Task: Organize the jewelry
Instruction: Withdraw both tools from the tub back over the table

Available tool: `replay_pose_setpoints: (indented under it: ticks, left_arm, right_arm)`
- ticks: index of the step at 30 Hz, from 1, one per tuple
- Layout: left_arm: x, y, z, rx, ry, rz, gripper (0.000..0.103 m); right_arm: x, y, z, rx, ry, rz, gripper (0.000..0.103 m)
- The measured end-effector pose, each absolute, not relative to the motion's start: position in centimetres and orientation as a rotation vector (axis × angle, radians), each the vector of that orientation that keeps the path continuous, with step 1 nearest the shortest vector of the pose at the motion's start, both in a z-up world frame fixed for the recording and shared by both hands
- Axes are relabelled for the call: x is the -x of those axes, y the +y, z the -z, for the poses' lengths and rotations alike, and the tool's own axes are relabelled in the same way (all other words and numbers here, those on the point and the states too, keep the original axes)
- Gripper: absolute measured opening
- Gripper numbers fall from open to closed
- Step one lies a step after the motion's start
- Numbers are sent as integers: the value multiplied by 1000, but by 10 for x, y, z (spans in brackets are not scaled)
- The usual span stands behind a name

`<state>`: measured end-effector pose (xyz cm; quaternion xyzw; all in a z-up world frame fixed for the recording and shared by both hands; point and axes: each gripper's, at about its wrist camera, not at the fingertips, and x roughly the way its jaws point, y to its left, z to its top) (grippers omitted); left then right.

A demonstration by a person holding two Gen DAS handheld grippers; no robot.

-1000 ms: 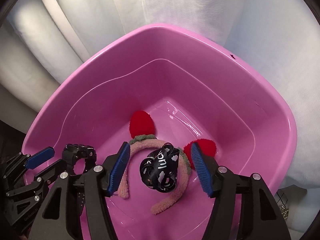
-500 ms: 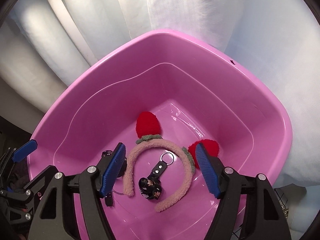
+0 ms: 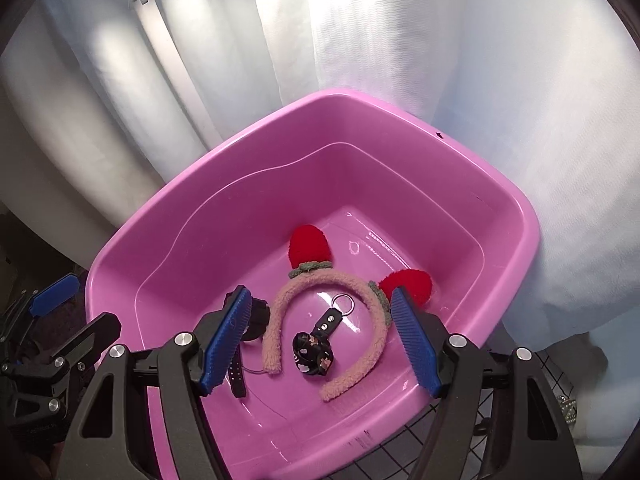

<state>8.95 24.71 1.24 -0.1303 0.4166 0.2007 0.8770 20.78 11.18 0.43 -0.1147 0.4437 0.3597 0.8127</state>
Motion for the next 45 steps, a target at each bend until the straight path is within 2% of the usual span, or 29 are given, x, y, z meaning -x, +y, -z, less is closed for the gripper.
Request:
replay_pose_setpoints:
  ticks: [8,16,21,29,36,45]
  left_arm:
    - [-65,198,-23,226,824,-388,88]
    - [-40,133,-19,223,824,-293,89]
    - [-21,87,-9,210,842,-245,93]
    - [0,20,27,183,911,-187,93]
    - [-5,-8,51,155,945,-160,93]
    - [-47,-7,90,158,985,-99,94]
  right_arm:
    - [-156,28,-5,133,895,-694,69]
    - [-92,-82,20,79,868,-585,69]
    - [-50,-158,46,63,882,-501,69]
    - [-6,-253,84,-2,924,-381,69]
    - [6,-299,108,-77,944,-292,69]
    - [-27,-308,121,-118,940,-198,69]
